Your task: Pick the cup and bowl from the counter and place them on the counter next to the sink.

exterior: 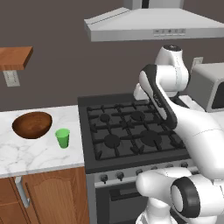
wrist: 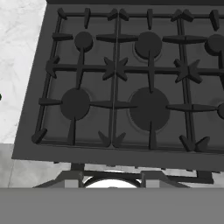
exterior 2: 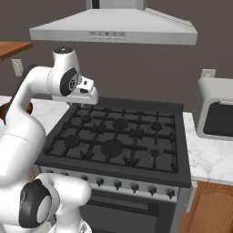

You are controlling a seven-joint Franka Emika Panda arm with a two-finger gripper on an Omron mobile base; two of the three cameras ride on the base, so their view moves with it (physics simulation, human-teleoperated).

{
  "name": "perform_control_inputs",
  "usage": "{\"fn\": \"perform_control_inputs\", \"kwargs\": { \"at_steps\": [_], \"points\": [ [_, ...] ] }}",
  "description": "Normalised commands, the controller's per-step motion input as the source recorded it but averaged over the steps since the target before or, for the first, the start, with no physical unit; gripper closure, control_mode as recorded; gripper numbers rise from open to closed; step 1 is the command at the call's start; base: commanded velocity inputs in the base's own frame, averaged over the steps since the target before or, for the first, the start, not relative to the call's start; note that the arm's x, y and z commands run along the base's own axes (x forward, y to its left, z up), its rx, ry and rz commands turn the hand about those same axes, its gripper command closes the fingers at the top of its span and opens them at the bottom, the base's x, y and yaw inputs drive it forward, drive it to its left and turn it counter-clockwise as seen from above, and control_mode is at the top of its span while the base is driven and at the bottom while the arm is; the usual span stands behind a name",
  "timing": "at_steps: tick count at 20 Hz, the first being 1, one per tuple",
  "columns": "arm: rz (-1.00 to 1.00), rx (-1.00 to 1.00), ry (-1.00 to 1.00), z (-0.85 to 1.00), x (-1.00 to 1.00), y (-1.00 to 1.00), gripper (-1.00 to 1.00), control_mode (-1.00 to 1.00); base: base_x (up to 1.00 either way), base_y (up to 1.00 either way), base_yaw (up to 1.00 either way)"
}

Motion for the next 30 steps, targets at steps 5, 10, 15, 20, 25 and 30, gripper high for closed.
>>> {"fn": "perform_control_inputs", "kwargs": {
  "at_steps": [5, 10, 15, 20, 25, 30],
  "points": [
    [0.00, 0.00, 0.00, -0.09, 0.00, 0.18, -1.00, -1.00, 0.00, 0.00, 0.00],
    [0.00, -0.01, 0.00, -0.13, -0.02, 0.38, -1.00, -1.00, 0.00, 0.00, 0.00],
    [0.00, 0.00, -0.01, -0.14, -0.15, 0.45, -1.00, -1.00, 0.00, 0.00, 0.00],
    [0.05, 0.00, 0.00, -0.11, -0.34, 0.45, -1.00, -1.00, 0.00, 0.00, 0.00],
    [0.14, 0.00, 0.00, -0.61, -0.28, 0.28, -1.00, -1.00, 0.00, 0.00, 0.00],
    [0.16, 0.00, 0.00, -0.22, -0.14, 0.41, -1.00, -1.00, 0.00, 0.00, 0.00]
  ]
}}
